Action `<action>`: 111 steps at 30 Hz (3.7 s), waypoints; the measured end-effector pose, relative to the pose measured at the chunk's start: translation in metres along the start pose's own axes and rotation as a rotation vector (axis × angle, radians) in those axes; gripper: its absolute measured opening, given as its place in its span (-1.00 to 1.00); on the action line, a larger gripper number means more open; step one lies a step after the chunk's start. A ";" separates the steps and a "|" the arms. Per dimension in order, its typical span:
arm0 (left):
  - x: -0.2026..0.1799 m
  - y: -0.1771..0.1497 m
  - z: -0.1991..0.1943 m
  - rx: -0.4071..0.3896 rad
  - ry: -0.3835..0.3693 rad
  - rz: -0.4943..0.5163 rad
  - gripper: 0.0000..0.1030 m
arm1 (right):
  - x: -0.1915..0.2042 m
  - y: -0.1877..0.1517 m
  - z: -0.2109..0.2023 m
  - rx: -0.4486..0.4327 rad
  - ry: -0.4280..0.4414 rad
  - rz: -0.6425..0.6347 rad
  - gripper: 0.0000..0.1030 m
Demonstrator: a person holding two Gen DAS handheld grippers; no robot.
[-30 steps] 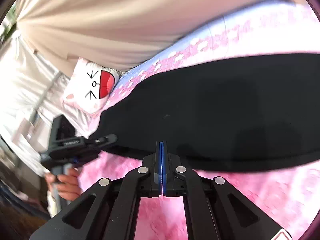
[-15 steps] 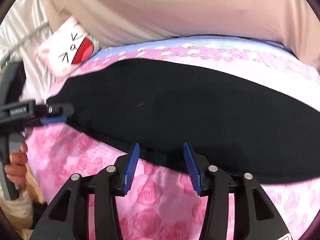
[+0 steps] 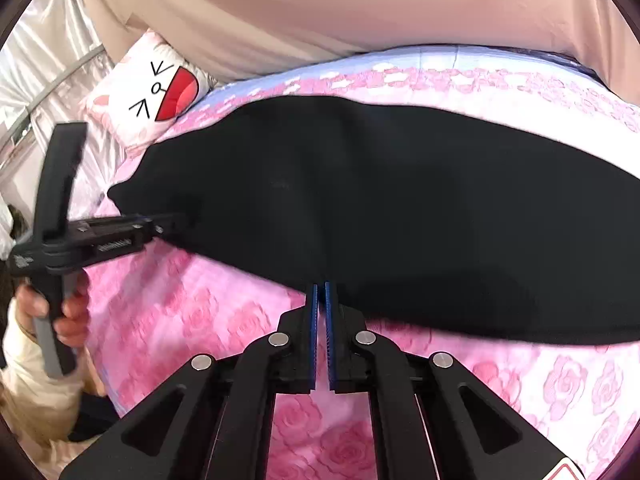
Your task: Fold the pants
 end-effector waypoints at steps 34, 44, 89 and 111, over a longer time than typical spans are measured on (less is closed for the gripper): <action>0.057 0.041 -0.070 -0.261 0.359 -0.187 0.90 | 0.104 0.025 0.055 0.084 0.130 -0.263 -0.61; -0.009 0.037 -0.041 -0.212 0.289 -0.087 0.90 | -0.184 0.022 -0.162 -0.329 -0.332 0.314 0.00; -0.174 0.093 0.048 -0.120 0.119 0.200 0.90 | -0.130 0.149 -0.168 -0.382 0.029 0.362 -0.65; 0.096 0.034 -0.028 -0.217 0.378 -0.206 0.90 | 0.094 0.160 0.058 0.047 0.274 0.060 -0.63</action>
Point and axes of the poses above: each gripper's, at about its wrist camera, not at the fingertips, and z roughly the way its jaws point, x to its left, y to its top, the point moved 10 cm from there along z, roughly the way its jaws point, and after that the axes turned 3 degrees about y, right-handed, at the moved point
